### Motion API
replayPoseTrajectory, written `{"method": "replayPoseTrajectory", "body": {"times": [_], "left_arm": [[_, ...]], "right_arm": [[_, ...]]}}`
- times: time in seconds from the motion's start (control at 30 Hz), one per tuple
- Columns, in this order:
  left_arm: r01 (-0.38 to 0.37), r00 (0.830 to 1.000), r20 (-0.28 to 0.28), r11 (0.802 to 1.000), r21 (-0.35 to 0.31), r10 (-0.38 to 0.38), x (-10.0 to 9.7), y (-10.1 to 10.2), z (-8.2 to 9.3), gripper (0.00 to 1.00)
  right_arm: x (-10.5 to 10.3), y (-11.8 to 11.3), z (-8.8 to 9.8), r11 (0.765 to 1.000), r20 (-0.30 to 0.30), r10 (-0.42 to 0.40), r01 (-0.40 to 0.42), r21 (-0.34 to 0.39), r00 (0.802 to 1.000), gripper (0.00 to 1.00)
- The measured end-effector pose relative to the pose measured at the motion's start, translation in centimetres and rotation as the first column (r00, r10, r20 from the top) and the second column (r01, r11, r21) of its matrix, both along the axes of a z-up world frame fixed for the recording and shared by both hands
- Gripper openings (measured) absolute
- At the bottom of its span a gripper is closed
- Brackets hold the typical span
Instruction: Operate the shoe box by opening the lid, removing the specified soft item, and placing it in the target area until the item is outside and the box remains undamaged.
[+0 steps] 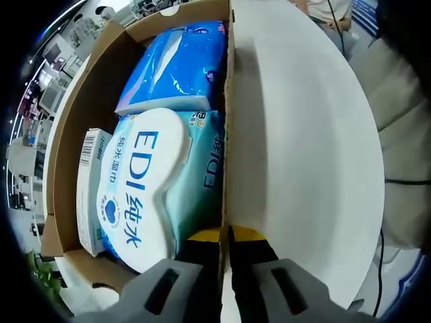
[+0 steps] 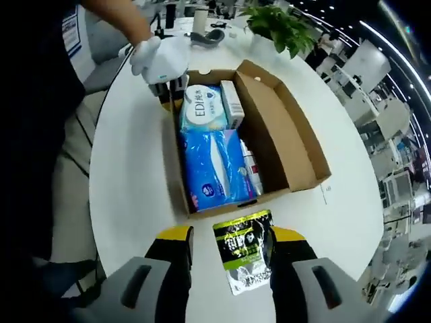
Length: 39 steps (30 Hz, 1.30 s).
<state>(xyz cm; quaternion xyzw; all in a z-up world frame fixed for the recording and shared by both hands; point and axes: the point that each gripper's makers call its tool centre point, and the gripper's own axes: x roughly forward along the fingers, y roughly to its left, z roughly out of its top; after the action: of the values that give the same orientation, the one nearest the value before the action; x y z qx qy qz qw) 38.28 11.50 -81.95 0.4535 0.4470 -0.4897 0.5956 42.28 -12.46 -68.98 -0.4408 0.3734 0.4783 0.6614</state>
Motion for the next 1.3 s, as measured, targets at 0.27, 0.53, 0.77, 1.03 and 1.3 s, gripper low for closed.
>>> {"method": "replayPoseTrajectory", "body": {"times": [0.27,0.53,0.77,1.03,1.3], "left_arm": [[-0.001,1.000,0.003,1.000,0.000,0.001,0.0,0.0,0.0,0.01],[-0.004,1.000,0.001,1.000,-0.002,0.004,0.0,-0.1,0.1,0.01],[-0.013,1.000,-0.007,1.000,-0.003,0.013,0.0,-0.1,0.0,0.01],[-0.013,1.000,-0.007,1.000,-0.004,0.013,-0.1,-0.1,0.1,0.01],[-0.017,1.000,-0.007,1.000,-0.004,0.017,0.0,-0.1,0.0,0.01]], "right_arm": [[0.4,1.3,1.3,0.999,-0.030,0.052,-0.052,-0.008,0.998,0.43],[0.3,2.3,2.2,0.996,-0.109,0.094,-0.095,0.000,0.990,0.45],[1.2,3.9,1.9,0.998,-0.175,0.058,-0.051,0.049,0.983,0.44],[1.8,5.1,0.9,0.994,-0.211,0.112,-0.114,0.001,0.971,0.47],[2.5,6.7,-0.6,0.993,-0.222,0.109,-0.115,-0.014,0.969,0.53]]}}
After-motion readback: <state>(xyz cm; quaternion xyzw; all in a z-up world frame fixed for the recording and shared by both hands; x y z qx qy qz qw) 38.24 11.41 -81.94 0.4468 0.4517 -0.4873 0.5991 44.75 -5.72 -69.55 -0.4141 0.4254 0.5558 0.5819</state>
